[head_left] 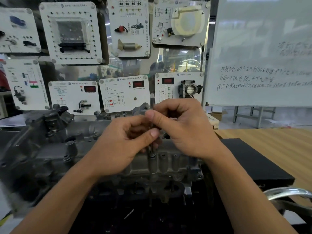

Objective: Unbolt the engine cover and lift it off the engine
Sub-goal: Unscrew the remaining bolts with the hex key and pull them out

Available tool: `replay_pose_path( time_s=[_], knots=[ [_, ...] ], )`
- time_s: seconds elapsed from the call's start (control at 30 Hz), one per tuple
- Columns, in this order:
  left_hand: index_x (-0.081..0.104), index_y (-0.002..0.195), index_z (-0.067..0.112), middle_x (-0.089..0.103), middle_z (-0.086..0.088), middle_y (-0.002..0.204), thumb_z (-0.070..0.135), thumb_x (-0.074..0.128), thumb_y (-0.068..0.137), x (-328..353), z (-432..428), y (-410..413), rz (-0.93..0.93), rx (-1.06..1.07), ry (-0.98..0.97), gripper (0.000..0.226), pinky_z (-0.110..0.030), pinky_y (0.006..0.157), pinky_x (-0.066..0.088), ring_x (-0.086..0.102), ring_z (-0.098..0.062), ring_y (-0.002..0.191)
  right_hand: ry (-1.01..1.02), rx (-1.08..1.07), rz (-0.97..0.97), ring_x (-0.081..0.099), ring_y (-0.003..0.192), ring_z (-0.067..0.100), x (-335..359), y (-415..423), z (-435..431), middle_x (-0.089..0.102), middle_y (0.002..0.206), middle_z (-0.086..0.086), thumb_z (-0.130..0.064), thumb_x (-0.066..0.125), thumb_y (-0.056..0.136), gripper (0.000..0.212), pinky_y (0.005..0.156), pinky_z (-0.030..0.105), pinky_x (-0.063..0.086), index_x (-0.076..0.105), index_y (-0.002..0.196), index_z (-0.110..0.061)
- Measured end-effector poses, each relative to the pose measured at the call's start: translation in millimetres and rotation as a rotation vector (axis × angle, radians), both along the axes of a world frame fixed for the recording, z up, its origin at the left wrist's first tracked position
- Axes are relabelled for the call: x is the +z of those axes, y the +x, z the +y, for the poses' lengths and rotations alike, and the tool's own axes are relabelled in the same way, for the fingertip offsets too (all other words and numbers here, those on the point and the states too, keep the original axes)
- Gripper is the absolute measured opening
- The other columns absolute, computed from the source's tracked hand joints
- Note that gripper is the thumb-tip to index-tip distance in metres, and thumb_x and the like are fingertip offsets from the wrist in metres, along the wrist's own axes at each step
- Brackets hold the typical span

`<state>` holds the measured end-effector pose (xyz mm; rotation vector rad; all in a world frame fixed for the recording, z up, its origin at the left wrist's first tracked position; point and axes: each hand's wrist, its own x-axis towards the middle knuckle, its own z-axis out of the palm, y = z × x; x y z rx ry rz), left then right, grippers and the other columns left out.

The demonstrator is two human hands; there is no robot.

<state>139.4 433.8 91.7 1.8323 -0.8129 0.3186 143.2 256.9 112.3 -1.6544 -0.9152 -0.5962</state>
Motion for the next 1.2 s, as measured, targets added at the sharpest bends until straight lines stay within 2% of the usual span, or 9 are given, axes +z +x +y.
replay_pose_path(
  time_s=[0.1, 0.2, 0.3, 0.47, 0.7, 0.83, 0.9, 1.03, 1.2],
  knots=[
    [0.074, 0.111, 0.029, 0.078, 0.002, 0.101, 0.025, 0.057, 0.092, 0, 6, 0, 0.039, -0.058, 0.041, 0.026, -0.038, 0.083, 0.06, 0.074, -0.018, 0.093, -0.065, 0.026, 0.021, 0.063, 0.064, 0.038, -1, 1, -2, 0.066, 0.072, 0.022, -0.011, 0.06, 0.098, 0.018, 0.054, 0.047, 0.054, 0.072, 0.088, -0.001],
    [0.075, 0.107, 0.031, 0.079, 0.0, 0.094, 0.024, 0.058, 0.089, -1, 4, 0, 0.021, -0.037, 0.001, 0.025, -0.034, 0.075, 0.061, 0.075, -0.018, 0.088, -0.085, 0.057, 0.053, 0.06, 0.064, 0.045, -1, 2, -3, 0.062, 0.074, 0.03, -0.012, 0.054, 0.101, 0.024, 0.052, 0.053, 0.051, 0.067, 0.094, 0.007],
    [0.077, 0.102, 0.032, 0.079, -0.001, 0.088, 0.025, 0.064, 0.085, -2, 0, 1, -0.024, -0.02, -0.042, 0.023, -0.02, 0.061, 0.057, 0.076, -0.017, 0.08, -0.038, 0.06, 0.056, 0.067, 0.062, 0.034, -1, 2, -1, 0.069, 0.072, 0.02, -0.013, 0.062, 0.097, 0.019, 0.056, 0.041, 0.059, 0.072, 0.09, 0.001],
    [0.078, 0.089, 0.033, 0.078, 0.001, 0.078, 0.024, 0.072, 0.077, -3, -5, 2, -0.091, 0.011, -0.093, 0.016, -0.012, 0.058, 0.052, 0.073, -0.008, 0.07, 0.064, 0.004, 0.033, 0.057, 0.053, 0.007, -3, 6, 4, 0.065, 0.059, 0.006, -0.012, 0.079, 0.083, 0.015, 0.051, 0.021, 0.048, 0.073, 0.075, 0.0],
    [0.073, 0.085, 0.02, 0.075, -0.004, 0.073, 0.03, 0.078, 0.073, -5, -3, 5, -0.103, 0.069, -0.114, 0.016, -0.016, 0.057, 0.053, 0.07, -0.01, 0.065, 0.082, -0.007, 0.059, 0.058, 0.057, 0.006, -4, 6, 4, 0.066, 0.061, 0.005, -0.01, 0.082, 0.079, 0.011, 0.054, 0.019, 0.05, 0.073, 0.075, -0.005],
    [0.075, 0.099, 0.033, 0.078, 0.003, 0.087, 0.033, 0.071, 0.084, -3, 0, 1, -0.084, 0.0, -0.033, 0.015, -0.014, 0.066, 0.054, 0.073, -0.007, 0.079, 0.014, 0.058, 0.029, 0.059, 0.059, 0.01, -2, 2, 4, 0.066, 0.064, 0.005, -0.006, 0.072, 0.087, 0.008, 0.054, 0.026, 0.052, 0.072, 0.08, -0.007],
    [0.074, 0.107, 0.036, 0.078, 0.006, 0.096, 0.032, 0.063, 0.091, -3, 3, -2, -0.059, -0.05, 0.011, 0.02, -0.016, 0.07, 0.056, 0.074, -0.009, 0.089, -0.017, 0.1, 0.047, 0.057, 0.055, 0.018, -1, 1, 1, 0.062, 0.063, 0.002, -0.004, 0.065, 0.093, 0.012, 0.051, 0.033, 0.051, 0.069, 0.083, -0.007],
    [0.077, 0.101, 0.031, 0.079, 0.001, 0.088, 0.025, 0.062, 0.087, -4, 3, -1, -0.037, -0.013, -0.026, 0.021, -0.017, 0.063, 0.055, 0.075, -0.013, 0.082, -0.051, 0.184, 0.119, 0.062, 0.059, 0.043, 0, 1, -7, 0.064, 0.073, 0.026, -0.003, 0.054, 0.1, 0.018, 0.056, 0.049, 0.056, 0.067, 0.097, 0.01],
    [0.077, 0.097, 0.03, 0.079, 0.002, 0.082, 0.026, 0.07, 0.078, -3, -4, -3, -0.102, 0.031, -0.07, 0.021, -0.01, 0.059, 0.052, 0.074, -0.008, 0.074, 0.025, 0.114, 0.05, 0.069, 0.067, 0.036, -2, 3, -2, 0.072, 0.078, 0.024, -0.009, 0.071, 0.089, 0.012, 0.066, 0.042, 0.06, 0.074, 0.092, 0.002]
  ],
)
